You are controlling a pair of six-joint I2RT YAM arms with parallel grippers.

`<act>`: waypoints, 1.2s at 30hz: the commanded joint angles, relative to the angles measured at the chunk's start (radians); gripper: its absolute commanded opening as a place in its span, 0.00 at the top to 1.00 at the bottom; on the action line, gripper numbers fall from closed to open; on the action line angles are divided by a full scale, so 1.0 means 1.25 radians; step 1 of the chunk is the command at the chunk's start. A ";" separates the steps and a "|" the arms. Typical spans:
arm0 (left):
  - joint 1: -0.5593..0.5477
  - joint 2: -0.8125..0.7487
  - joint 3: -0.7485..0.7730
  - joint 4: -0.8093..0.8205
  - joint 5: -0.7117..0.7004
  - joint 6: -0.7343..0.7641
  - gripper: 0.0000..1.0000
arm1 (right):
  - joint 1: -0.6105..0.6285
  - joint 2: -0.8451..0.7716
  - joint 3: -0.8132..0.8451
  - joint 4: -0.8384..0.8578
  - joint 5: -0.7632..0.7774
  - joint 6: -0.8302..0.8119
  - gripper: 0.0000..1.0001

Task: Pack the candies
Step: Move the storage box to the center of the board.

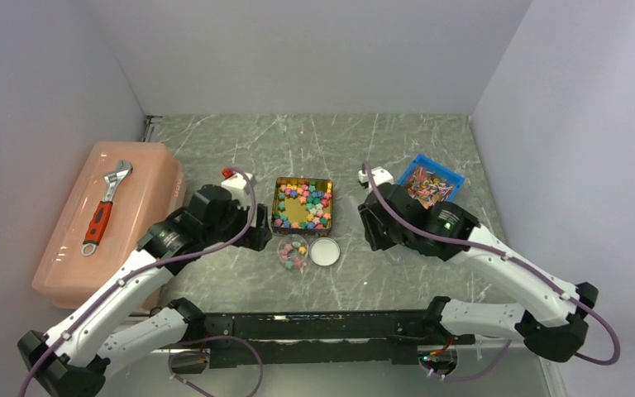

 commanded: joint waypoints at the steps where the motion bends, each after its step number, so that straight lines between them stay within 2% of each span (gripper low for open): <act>1: -0.003 0.063 0.079 0.079 0.094 0.001 0.01 | -0.005 -0.094 -0.037 0.106 0.120 0.025 1.00; 11: -0.019 0.291 0.227 0.179 0.245 -0.016 0.01 | -0.007 -0.268 -0.131 0.217 0.280 0.027 1.00; 22: -0.080 0.618 0.506 0.229 0.297 -0.053 0.01 | -0.006 -0.436 -0.191 0.299 0.387 0.024 1.00; 36: -0.138 0.960 0.804 0.310 0.298 -0.101 0.03 | -0.006 -0.533 -0.214 0.343 0.385 -0.002 1.00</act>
